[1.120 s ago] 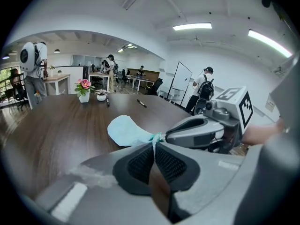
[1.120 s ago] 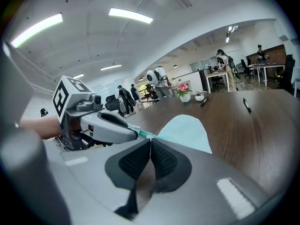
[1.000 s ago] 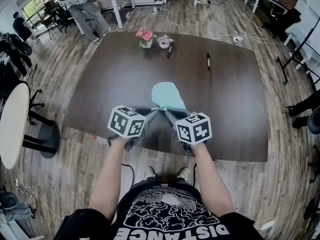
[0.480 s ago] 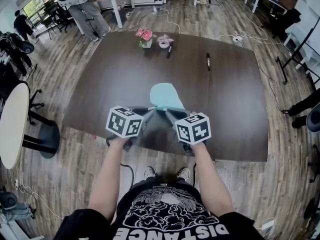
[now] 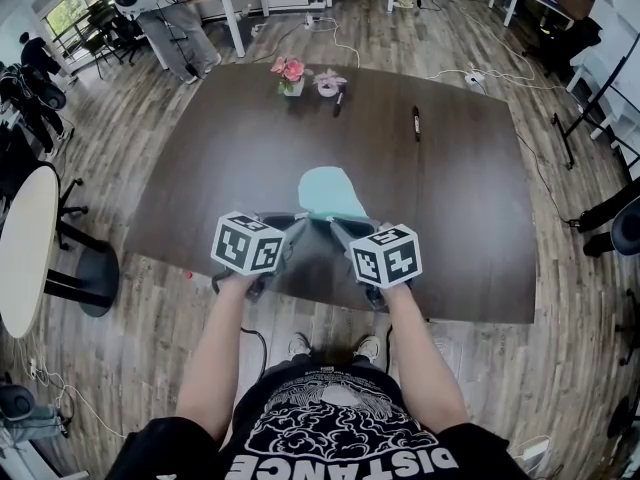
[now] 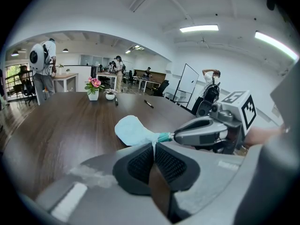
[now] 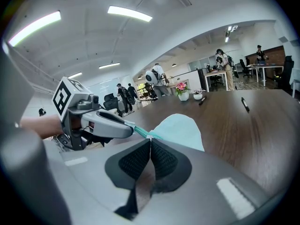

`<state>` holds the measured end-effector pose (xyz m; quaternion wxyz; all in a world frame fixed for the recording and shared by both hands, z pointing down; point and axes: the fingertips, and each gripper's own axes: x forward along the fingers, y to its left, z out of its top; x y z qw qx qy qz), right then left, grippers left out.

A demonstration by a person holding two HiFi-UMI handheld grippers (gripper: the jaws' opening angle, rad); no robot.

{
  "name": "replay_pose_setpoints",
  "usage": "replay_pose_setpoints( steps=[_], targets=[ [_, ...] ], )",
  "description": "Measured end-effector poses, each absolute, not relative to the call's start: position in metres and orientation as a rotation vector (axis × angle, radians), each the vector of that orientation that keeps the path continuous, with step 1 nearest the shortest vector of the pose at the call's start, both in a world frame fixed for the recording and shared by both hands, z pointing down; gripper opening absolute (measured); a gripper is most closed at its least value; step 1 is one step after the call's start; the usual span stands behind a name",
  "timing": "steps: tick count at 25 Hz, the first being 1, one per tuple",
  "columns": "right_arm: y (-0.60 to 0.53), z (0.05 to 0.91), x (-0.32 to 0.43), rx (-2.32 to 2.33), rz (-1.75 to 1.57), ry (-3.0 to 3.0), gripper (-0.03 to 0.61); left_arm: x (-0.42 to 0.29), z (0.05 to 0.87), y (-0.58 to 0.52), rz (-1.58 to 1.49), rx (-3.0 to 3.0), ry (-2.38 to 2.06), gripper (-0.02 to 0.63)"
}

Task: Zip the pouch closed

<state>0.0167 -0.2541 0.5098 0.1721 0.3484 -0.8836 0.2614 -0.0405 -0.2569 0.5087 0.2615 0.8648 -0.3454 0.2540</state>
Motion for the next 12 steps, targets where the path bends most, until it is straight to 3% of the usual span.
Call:
replay_pose_setpoints(
  steps=[12],
  targets=[
    [-0.258,0.514,0.023,1.029,0.736,-2.471,0.008,-0.053,0.509,-0.261,0.673,2.313,-0.991,0.018]
  ],
)
